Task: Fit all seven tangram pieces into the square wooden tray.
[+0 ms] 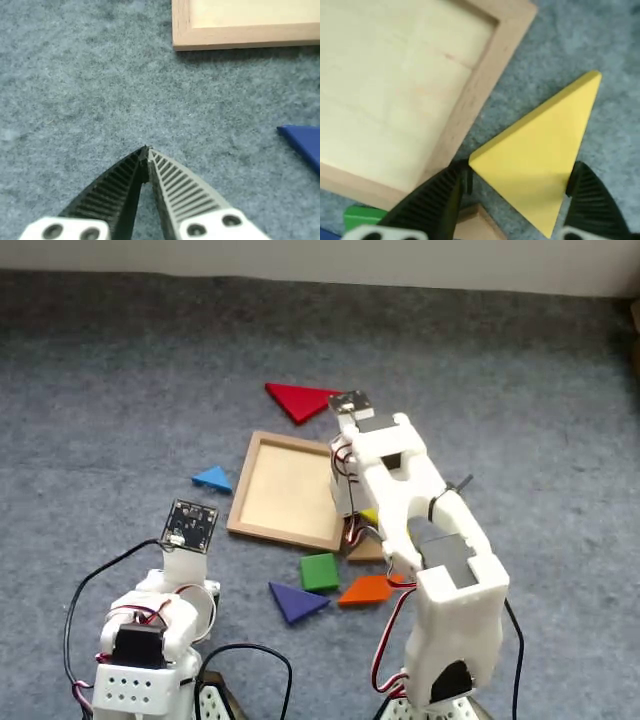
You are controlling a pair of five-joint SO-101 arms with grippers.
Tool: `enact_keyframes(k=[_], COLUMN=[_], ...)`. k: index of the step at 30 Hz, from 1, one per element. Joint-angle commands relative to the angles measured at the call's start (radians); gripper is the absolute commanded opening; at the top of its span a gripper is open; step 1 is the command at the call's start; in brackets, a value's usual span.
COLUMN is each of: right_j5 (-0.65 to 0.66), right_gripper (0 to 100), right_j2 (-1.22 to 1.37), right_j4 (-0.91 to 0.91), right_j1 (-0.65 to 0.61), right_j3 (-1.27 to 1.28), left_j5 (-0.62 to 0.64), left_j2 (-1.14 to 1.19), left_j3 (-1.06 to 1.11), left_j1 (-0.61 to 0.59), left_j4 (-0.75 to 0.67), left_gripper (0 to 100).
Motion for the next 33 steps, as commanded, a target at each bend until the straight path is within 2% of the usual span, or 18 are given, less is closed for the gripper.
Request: enact_keyframes(k=[1, 11, 17, 29, 33], right_j5=[-0.015, -0.018, -0.083, -0.086, -0.083], right_gripper=[29.3, 29.4, 39.6, 39.4, 35.4], right_j2=[-0.024, -0.025, -0.021, -0.016, 0.018], right_j4=[-0.03, 0.016, 0.033, -0.038, -0.03], right_j1=[0.002, 0.016, 0.015, 0.013, 0.013], right_j3=[-0.041, -0.111, -0.131, -0.122, -0.124], left_j5=[-0.005, -0.005, -0.005, -0.005, -0.005], left_j2=[-0.047, -0.047, -0.047, -0.047, -0.047], left_j3=[0.019, 0.019, 0.019, 0.019, 0.019], left_j1=[-0.01, -0.01, -0.01, -0.01, -0.01], left_j4=[0.005, 0.005, 0.005, 0.005, 0.005], left_gripper=[0, 0, 0, 0, 0])
